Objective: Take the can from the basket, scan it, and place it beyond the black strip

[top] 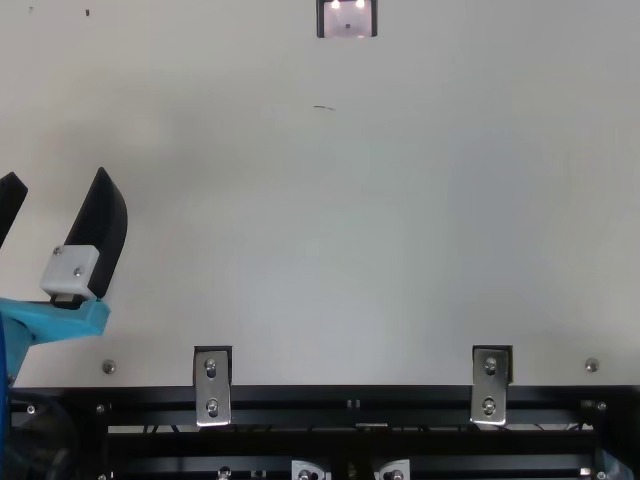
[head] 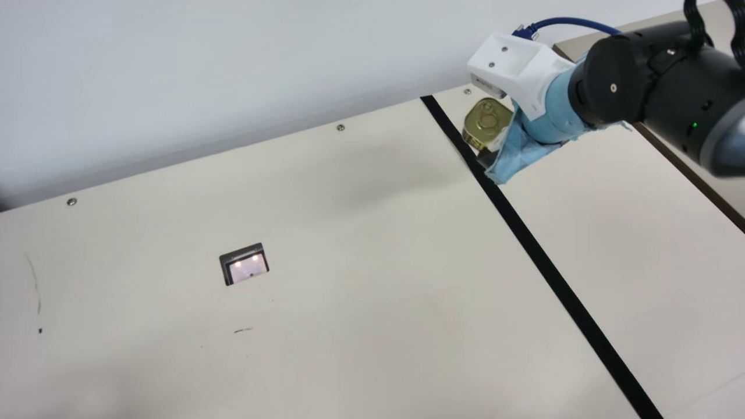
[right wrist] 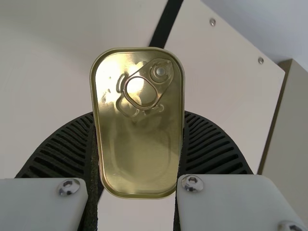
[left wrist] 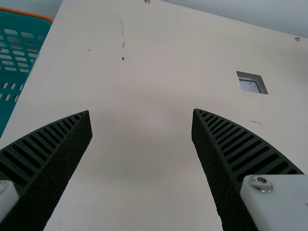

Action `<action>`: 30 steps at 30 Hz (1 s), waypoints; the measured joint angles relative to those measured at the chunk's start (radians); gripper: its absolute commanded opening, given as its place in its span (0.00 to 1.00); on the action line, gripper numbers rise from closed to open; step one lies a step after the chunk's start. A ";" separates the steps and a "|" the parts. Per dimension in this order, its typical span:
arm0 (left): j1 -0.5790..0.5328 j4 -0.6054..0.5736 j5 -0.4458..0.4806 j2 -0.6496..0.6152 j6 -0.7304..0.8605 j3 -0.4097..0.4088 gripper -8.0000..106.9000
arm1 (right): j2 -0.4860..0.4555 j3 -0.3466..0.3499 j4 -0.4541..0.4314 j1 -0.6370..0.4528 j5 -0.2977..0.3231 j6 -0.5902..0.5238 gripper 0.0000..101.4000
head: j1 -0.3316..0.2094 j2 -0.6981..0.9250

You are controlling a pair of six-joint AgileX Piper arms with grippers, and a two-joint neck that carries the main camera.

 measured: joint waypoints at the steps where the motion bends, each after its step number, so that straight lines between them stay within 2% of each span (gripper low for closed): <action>1: 0.000 0.000 0.000 0.000 0.000 0.000 0.85 | 0.007 -0.007 -0.016 -0.004 0.014 0.005 0.00 | 0.000 0.000; 4: 0.000 0.000 0.000 0.000 0.000 0.000 0.85 | 0.022 -0.015 -0.051 -0.020 0.046 0.003 0.00 | 0.000 0.000; 7: 0.000 0.000 0.000 0.000 0.000 0.000 0.85 | 0.033 -0.010 -0.045 -0.046 0.063 -0.002 0.00 | 0.000 -0.005; 14: 0.000 0.000 0.000 0.000 0.000 0.000 0.85 | 0.046 0.033 0.018 -0.123 0.044 -0.039 0.00 | 0.000 -0.005; 30: 0.000 0.000 0.000 0.000 0.000 0.000 0.85 | 0.075 0.183 0.148 -0.281 -0.086 -0.145 0.00 | 0.000 -0.005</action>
